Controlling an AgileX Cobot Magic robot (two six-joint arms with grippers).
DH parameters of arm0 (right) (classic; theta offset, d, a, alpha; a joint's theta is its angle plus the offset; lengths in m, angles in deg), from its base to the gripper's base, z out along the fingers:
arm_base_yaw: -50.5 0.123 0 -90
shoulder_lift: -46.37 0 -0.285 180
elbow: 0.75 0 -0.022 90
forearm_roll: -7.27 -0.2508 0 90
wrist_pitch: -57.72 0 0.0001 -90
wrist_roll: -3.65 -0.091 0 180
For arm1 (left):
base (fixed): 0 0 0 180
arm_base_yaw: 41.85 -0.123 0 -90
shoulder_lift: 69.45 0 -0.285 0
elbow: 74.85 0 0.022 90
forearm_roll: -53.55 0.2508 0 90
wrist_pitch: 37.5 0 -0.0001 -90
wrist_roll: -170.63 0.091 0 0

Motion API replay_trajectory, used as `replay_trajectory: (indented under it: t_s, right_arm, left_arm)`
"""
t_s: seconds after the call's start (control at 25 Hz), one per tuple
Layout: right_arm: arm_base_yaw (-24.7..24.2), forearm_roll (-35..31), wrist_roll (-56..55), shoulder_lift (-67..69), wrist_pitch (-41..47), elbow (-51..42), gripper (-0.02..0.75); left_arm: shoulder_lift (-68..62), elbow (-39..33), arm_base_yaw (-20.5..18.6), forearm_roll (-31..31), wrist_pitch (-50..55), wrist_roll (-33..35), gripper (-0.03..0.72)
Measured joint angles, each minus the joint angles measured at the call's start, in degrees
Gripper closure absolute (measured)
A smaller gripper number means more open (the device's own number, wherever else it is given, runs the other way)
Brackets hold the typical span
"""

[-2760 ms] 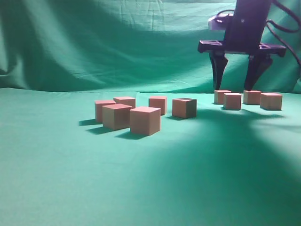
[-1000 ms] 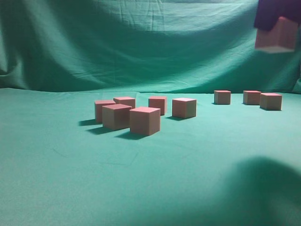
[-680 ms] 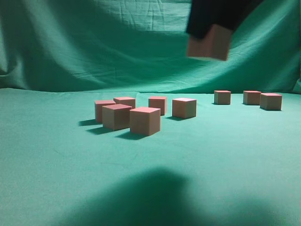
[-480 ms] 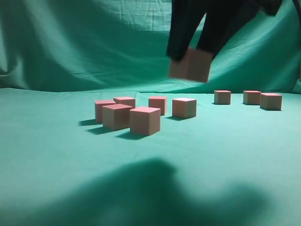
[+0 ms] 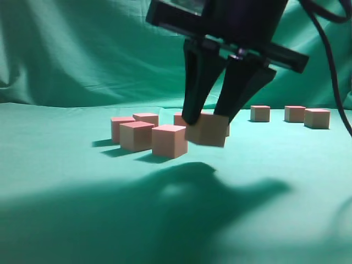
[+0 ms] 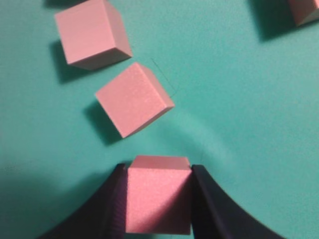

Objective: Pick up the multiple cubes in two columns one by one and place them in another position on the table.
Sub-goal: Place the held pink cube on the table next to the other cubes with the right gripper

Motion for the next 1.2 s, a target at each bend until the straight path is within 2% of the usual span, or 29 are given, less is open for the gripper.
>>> replay_trajectory:
  t_s: [0.56,0.72,0.84,1.08,1.2]
  right_arm:
    - [0.0,1.89,0.39,2.99,-1.64,0.0,0.484]
    - [0.0,1.98,0.65,3.64,-0.65,0.0,0.287]
    - [0.0,2.02,0.65,3.64,3.83,1.99,0.151]
    - [0.0,2.52,2.19,3.64,19.4,11.99,0.155]
    - [0.0,5.36,2.42,3.64,28.01,17.73,0.155]
  left_arm:
    - [0.0,0.0,0.0,0.0,0.0,0.0,0.688]
    - [0.0,0.0,0.0,0.0,0.0,0.0,0.688]
    - [0.0,0.0,0.0,0.0,0.0,0.0,0.688]
    - [0.0,0.0,0.0,0.0,0.0,0.0,0.688]
    - [0.0,0.0,0.0,0.0,0.0,0.0,0.688]
